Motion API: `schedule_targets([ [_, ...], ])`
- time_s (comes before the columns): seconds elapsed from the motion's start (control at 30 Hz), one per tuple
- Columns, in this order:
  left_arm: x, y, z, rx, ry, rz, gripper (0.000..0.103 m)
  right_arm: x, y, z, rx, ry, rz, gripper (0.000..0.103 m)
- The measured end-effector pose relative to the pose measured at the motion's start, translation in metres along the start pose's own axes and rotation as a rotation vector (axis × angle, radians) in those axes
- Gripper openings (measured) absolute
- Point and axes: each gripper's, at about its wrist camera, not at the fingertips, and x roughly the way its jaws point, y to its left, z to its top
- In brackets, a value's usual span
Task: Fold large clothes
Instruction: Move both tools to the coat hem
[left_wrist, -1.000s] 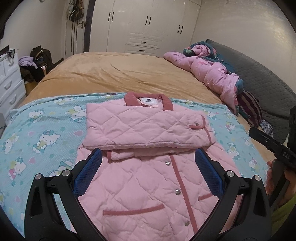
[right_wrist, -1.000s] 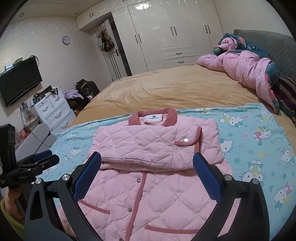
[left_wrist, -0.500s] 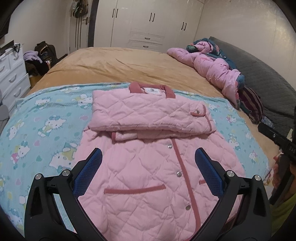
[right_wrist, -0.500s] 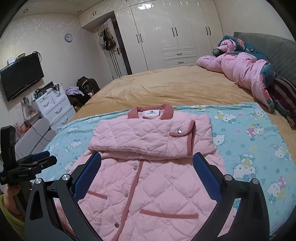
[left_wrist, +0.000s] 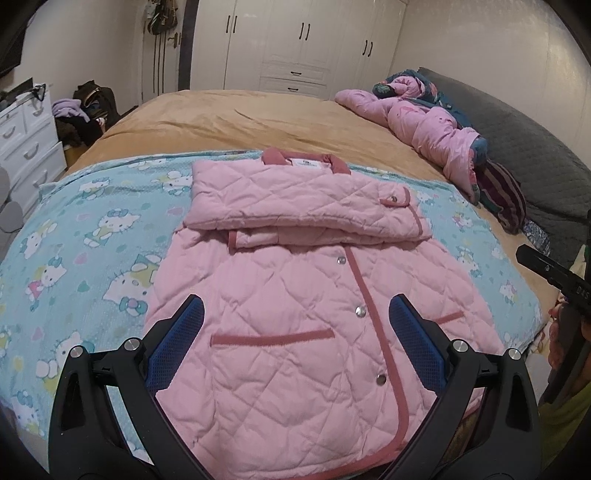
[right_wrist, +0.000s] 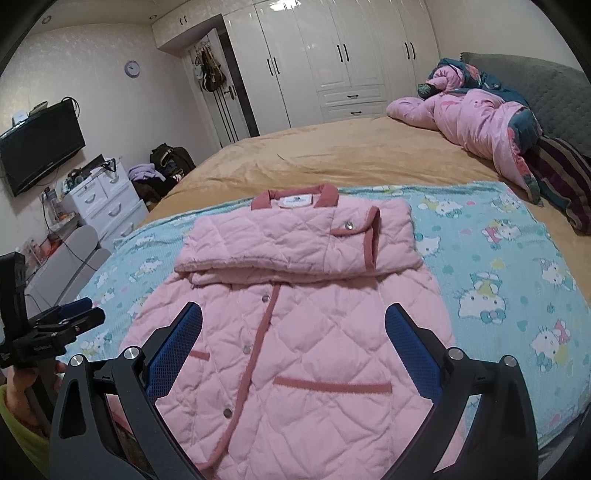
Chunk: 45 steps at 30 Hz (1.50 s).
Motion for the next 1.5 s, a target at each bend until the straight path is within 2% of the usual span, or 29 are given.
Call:
schedule_targets([
  [0.47, -0.003, 0.019, -0.028, -0.03, 0.036, 0.058, 0.094, 0.001, -0.016, -0.037, 0.009, 0.049, -0.019, 0.099],
  [0.67, 0.003, 0.03, -0.041, -0.045, 0.068, 0.082, 0.094, 0.003, -0.029, -0.05, 0.013, 0.07, -0.063, 0.099],
  [0.9, 0.01, 0.054, -0.061, -0.078, 0.114, 0.124, 0.094, 0.006, -0.051, -0.068, 0.034, 0.099, -0.115, 0.099],
  [1.2, 0.014, 0.089, -0.081, -0.121, 0.159, 0.171, 0.094, 0.008, -0.074, -0.09, 0.065, 0.14, -0.142, 0.099],
  [1.5, 0.024, 0.124, -0.109, -0.21, 0.249, 0.142, 0.094, 0.01, -0.091, -0.109, 0.098, 0.174, -0.149, 0.099],
])
